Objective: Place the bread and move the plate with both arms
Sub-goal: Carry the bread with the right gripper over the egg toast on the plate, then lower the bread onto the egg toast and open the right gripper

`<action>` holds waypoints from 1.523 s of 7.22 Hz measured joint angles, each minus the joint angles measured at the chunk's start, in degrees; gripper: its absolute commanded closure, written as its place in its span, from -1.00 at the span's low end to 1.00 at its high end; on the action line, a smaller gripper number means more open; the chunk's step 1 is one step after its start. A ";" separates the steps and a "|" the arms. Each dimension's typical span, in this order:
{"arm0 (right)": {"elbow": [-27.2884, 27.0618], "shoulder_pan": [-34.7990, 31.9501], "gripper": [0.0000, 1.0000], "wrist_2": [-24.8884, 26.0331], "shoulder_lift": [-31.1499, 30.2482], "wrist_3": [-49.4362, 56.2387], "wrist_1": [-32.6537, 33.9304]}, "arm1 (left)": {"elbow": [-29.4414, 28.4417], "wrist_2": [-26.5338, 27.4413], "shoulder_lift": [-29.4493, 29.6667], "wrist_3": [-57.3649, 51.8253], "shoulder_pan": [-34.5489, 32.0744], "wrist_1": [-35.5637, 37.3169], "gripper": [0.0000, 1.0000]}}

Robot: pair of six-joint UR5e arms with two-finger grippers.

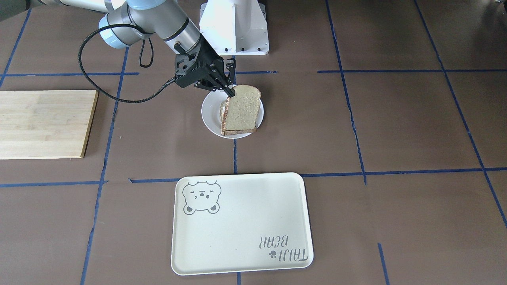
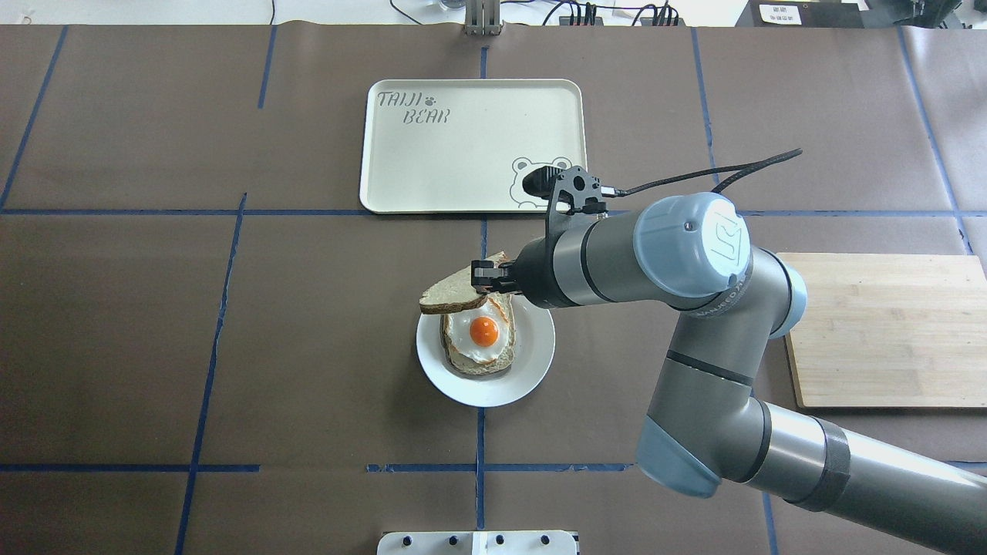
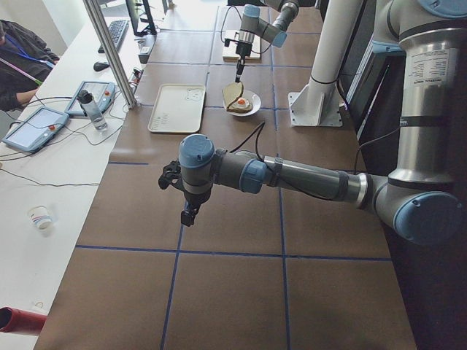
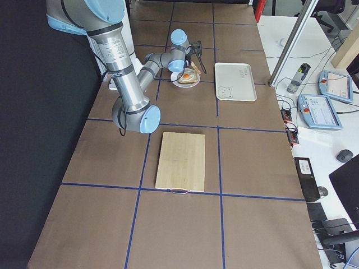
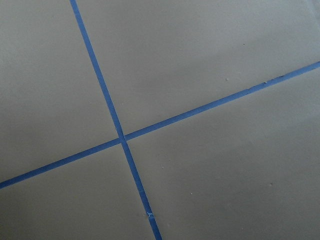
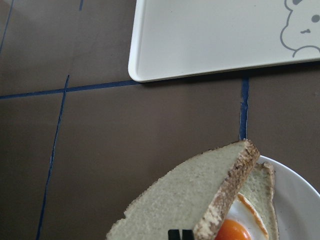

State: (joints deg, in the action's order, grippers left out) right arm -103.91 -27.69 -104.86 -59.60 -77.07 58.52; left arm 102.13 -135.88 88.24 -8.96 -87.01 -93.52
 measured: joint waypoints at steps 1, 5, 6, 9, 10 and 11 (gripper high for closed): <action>0.37 0.48 1.00 0.18 -0.32 1.00 -0.06 | 0.00 0.00 0.00 0.00 0.00 0.00 -1.00; 0.79 1.91 1.00 0.21 -2.47 2.61 -0.22 | 0.20 0.00 0.07 0.00 0.00 0.02 -1.00; 0.73 1.97 1.00 0.19 -2.79 2.97 -0.22 | 0.34 0.00 0.08 0.00 0.00 0.06 -1.00; 0.90 1.86 1.00 0.40 -3.35 6.58 -0.14 | 1.14 0.00 0.16 0.00 0.00 0.22 -1.00; 1.01 1.86 1.00 0.48 -3.72 7.52 -0.10 | 1.20 0.00 0.17 0.00 0.00 0.25 -1.00; 1.03 1.89 1.00 0.51 -4.40 8.28 -0.08 | 1.22 0.00 0.17 0.00 0.00 0.26 -1.00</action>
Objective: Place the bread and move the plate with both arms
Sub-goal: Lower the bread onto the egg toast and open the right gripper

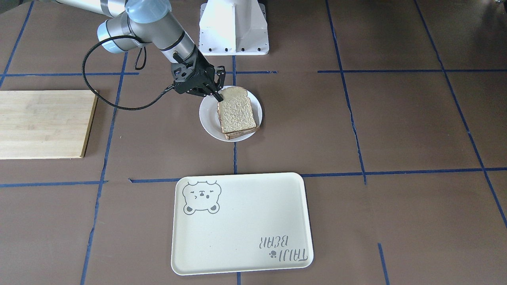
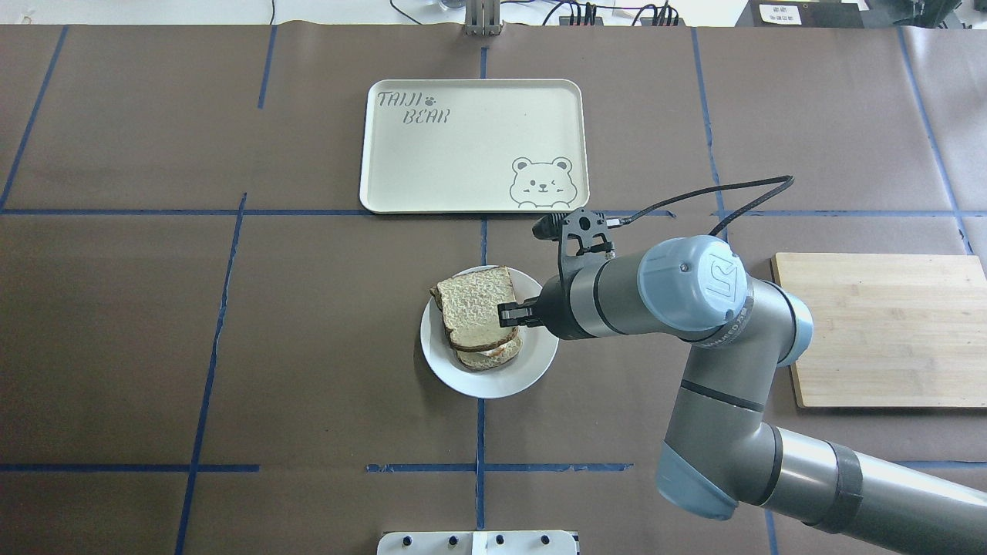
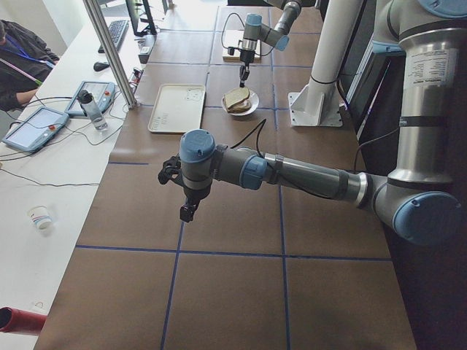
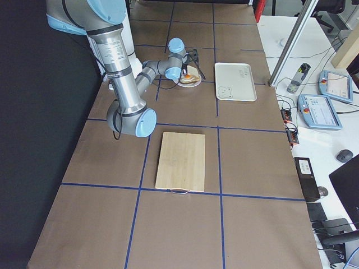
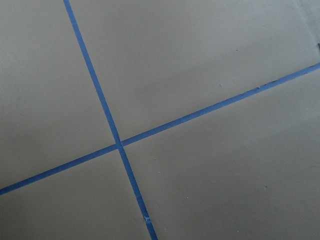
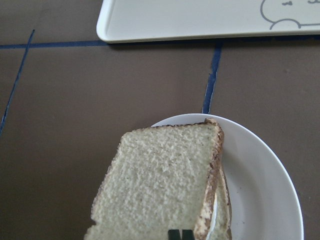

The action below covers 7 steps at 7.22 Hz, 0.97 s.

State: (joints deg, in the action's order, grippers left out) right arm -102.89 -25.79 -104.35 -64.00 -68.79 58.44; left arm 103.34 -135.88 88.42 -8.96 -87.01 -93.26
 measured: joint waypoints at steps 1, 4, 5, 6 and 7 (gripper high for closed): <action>0.00 0.06 1.00 0.00 -0.75 0.52 0.01 | 0.01 0.00 0.00 0.00 0.00 0.00 -1.00; 0.15 1.08 1.00 1.14 -1.51 0.84 0.01 | -0.06 0.02 0.00 0.00 0.00 0.01 -1.00; 0.47 2.14 0.96 2.92 -1.52 0.85 0.01 | -0.09 0.04 0.00 0.00 0.02 0.01 -1.00; 0.82 2.79 0.62 4.00 -1.51 0.85 0.01 | -0.16 0.04 0.00 0.00 0.05 -0.01 -1.00; 1.02 3.06 -0.86 4.33 -1.50 0.85 -0.01 | -0.20 0.06 0.00 0.00 0.08 -0.05 -1.00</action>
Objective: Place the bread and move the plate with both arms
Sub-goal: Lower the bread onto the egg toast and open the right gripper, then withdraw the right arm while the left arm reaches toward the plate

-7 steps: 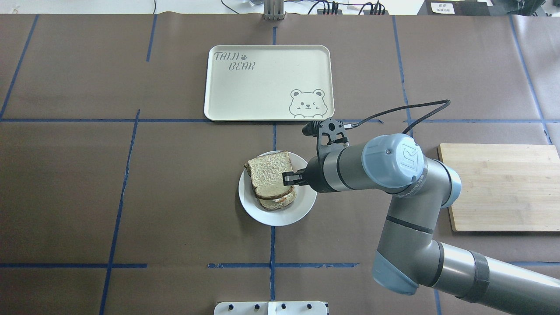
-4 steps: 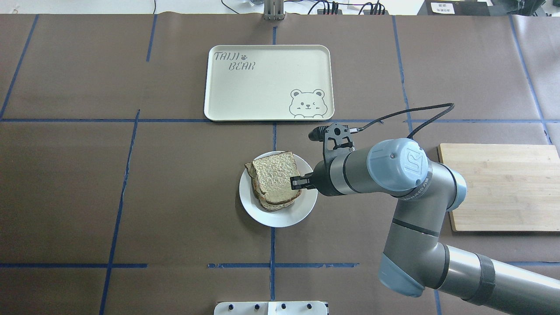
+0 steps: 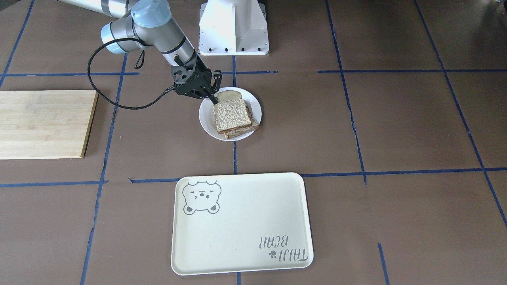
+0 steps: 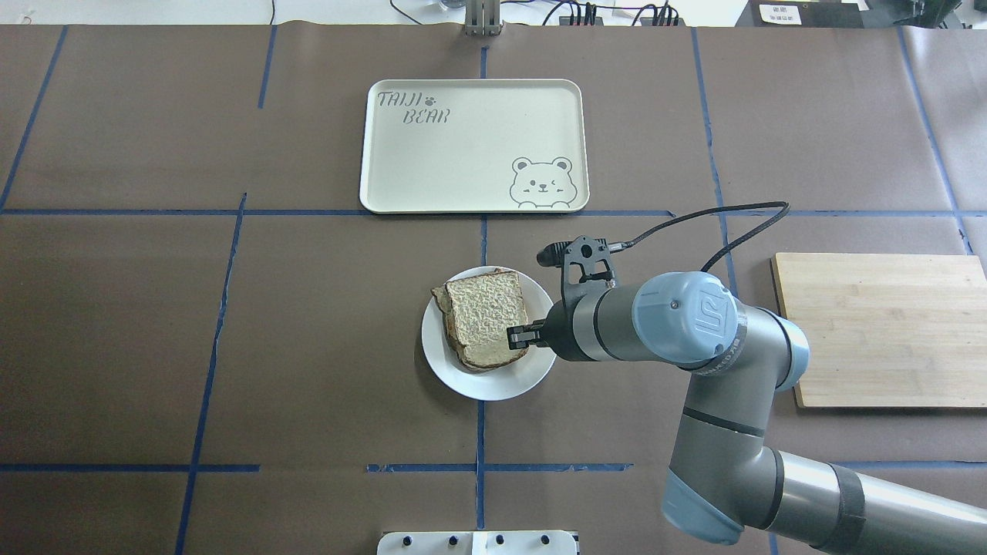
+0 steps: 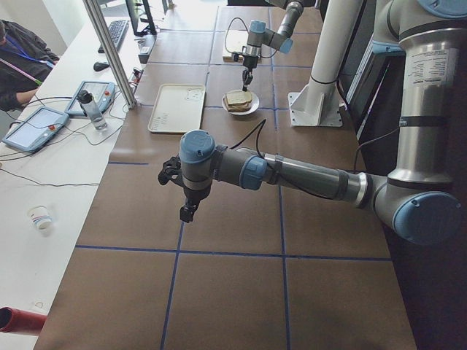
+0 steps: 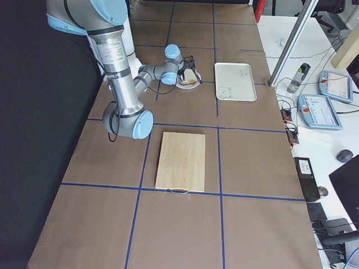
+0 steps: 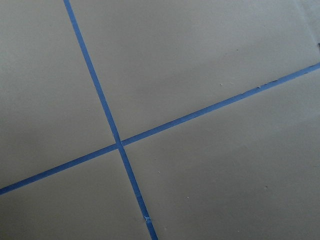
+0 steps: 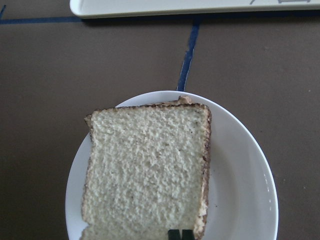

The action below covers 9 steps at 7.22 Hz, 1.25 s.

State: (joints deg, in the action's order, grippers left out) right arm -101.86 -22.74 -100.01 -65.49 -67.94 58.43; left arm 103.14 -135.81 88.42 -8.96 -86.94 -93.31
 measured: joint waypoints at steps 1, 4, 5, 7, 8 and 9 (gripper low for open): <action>0.15 0.14 -1.00 0.08 0.03 -0.02 -0.02 | 0.00 0.02 0.00 0.00 0.00 -0.02 -1.00; -0.12 -2.40 -1.00 -3.61 0.36 0.01 2.19 | -0.08 0.02 0.00 0.02 -0.01 -0.05 -1.00; -0.93 -6.11 -1.00 -8.51 0.75 0.36 6.05 | -0.22 0.02 0.00 0.06 0.00 -0.14 -1.00; -3.00 -14.97 -1.00 -17.41 1.25 7.51 17.73 | 0.22 0.06 0.13 0.14 0.01 -0.20 -1.00; -3.61 -20.26 -1.00 -21.13 1.17 15.11 24.88 | 0.86 0.05 0.39 0.93 0.04 -0.19 -1.00; -4.08 -25.93 -1.00 -23.86 0.71 24.98 32.04 | 2.14 0.01 0.92 4.01 0.22 -0.17 -1.00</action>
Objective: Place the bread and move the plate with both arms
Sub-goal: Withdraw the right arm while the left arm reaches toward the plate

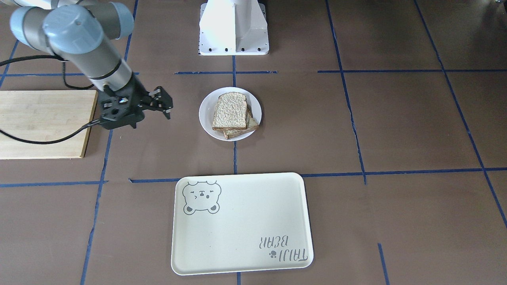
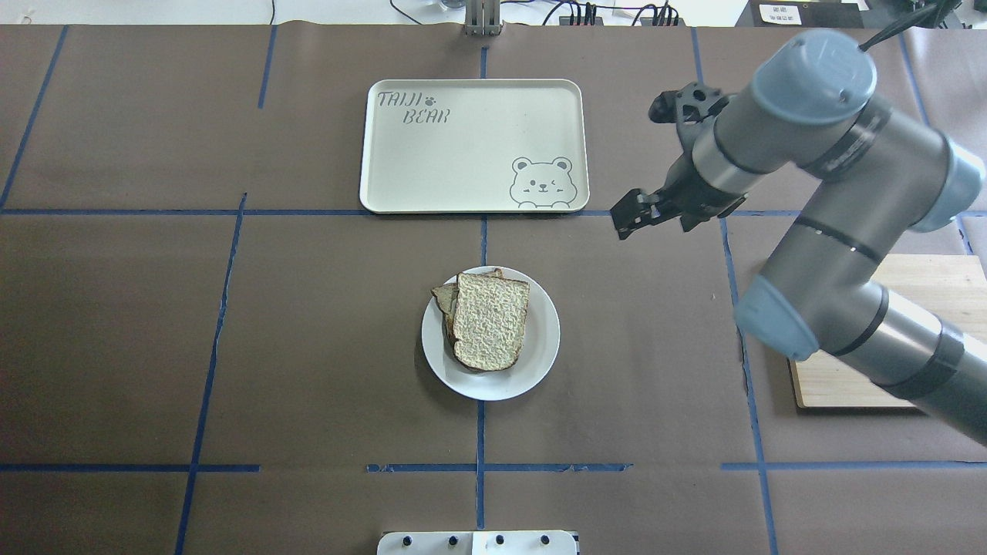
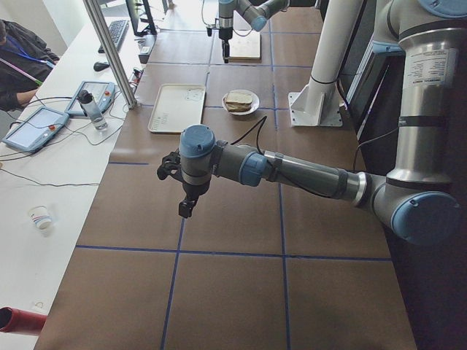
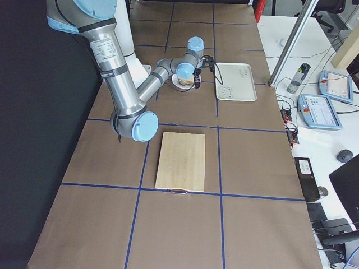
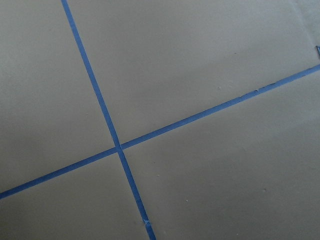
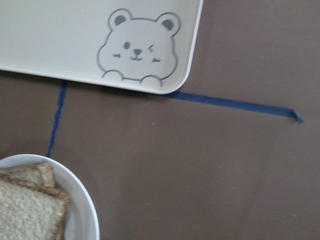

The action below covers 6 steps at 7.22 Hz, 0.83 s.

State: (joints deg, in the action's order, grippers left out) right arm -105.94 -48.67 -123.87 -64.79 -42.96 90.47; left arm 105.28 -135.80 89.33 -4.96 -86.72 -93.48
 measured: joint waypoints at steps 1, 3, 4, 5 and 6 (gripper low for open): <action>-0.91 -5.23 -1.00 -1.28 -1.46 11.65 6.62 | 1.76 -0.02 0.73 5.43 0.97 0.01 -1.00; -3.25 -16.30 -1.00 -2.11 -8.78 36.96 15.48 | 5.99 0.20 2.65 19.40 7.03 -0.01 -1.00; -3.67 -22.25 -1.00 -3.34 -14.03 48.30 16.72 | 7.89 0.32 3.71 27.79 11.17 -0.51 -1.00; -3.65 -28.20 -1.00 -5.56 -19.67 58.18 17.02 | 9.13 0.44 4.59 36.39 15.48 -2.65 -1.00; -3.61 -33.58 -1.00 -7.03 -24.92 65.44 17.03 | 9.37 0.57 5.54 45.94 20.03 -7.35 -1.00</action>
State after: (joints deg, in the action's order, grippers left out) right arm -109.55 -82.25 -130.90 -89.71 22.48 107.49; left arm 114.65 -135.23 94.87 40.98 -66.68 -100.83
